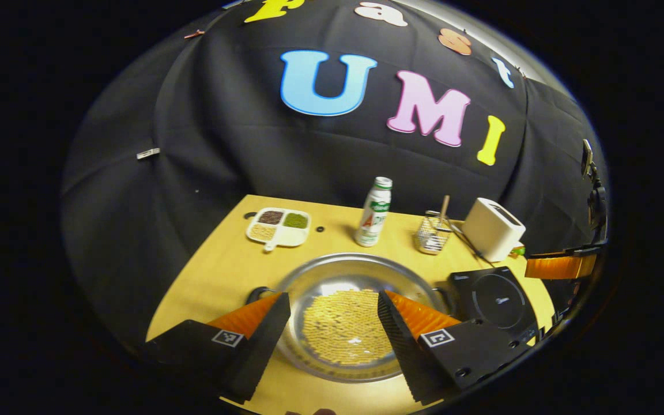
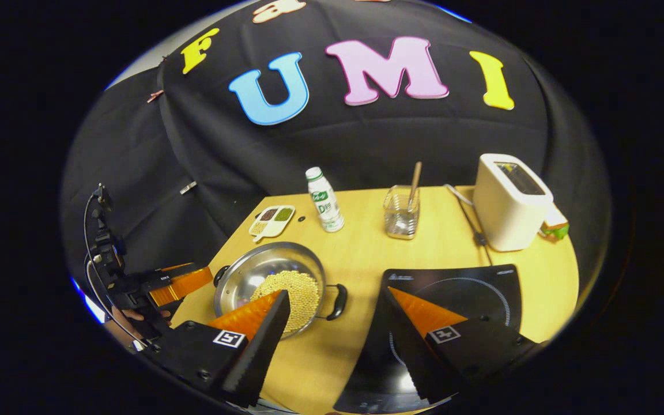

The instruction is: First push the handle of the pot to place it horizontally, then grasp the pot with both hands and set it on the induction cooktop.

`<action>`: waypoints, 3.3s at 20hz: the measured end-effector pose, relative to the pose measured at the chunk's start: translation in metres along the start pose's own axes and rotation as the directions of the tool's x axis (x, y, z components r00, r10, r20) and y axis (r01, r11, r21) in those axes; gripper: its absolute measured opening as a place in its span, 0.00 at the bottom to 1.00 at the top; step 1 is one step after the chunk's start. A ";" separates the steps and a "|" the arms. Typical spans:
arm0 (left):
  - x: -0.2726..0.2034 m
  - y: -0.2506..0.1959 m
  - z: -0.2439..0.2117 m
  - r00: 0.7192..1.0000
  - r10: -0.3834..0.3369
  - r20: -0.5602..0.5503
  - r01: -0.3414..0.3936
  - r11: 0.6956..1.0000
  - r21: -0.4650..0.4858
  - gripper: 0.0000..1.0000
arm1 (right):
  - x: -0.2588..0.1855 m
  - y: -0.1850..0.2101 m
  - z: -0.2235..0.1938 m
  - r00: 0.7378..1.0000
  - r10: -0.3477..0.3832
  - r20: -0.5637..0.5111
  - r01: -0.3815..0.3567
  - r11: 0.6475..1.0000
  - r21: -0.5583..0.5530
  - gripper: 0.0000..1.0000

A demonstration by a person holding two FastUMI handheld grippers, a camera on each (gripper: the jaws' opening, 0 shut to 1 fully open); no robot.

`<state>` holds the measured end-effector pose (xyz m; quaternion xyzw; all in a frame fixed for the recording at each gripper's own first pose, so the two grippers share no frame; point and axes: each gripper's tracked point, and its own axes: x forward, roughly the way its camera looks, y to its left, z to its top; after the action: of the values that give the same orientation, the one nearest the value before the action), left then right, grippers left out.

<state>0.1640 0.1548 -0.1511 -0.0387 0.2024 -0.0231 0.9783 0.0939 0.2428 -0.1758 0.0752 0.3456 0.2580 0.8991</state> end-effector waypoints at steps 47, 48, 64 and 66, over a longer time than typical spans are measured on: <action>0.060 0.041 -0.063 0.967 -0.133 -0.217 0.108 0.987 -0.121 0.57 | 0.110 -0.009 -0.089 0.970 -0.109 -0.218 0.126 0.990 0.069 0.58; 0.052 0.034 -0.056 0.968 -0.133 -0.214 0.111 0.988 -0.110 0.57 | 0.100 -0.011 -0.084 0.972 -0.109 -0.210 0.128 0.989 0.079 0.58; 0.002 -0.120 -0.015 0.961 -0.184 -0.206 0.175 0.983 -0.062 0.57 | -0.040 -0.109 -0.035 0.980 -0.162 -0.115 0.176 0.976 0.125 0.57; 0.005 -0.141 -0.014 0.959 -0.192 -0.208 0.184 0.981 -0.059 0.57 | -0.050 -0.127 -0.034 0.979 -0.169 -0.114 0.184 0.974 0.135 0.53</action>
<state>0.1588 0.0131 -0.1544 -0.0740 0.3018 -0.1159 0.9434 0.0922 0.1069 -0.2116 0.0963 0.4140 0.1548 0.8918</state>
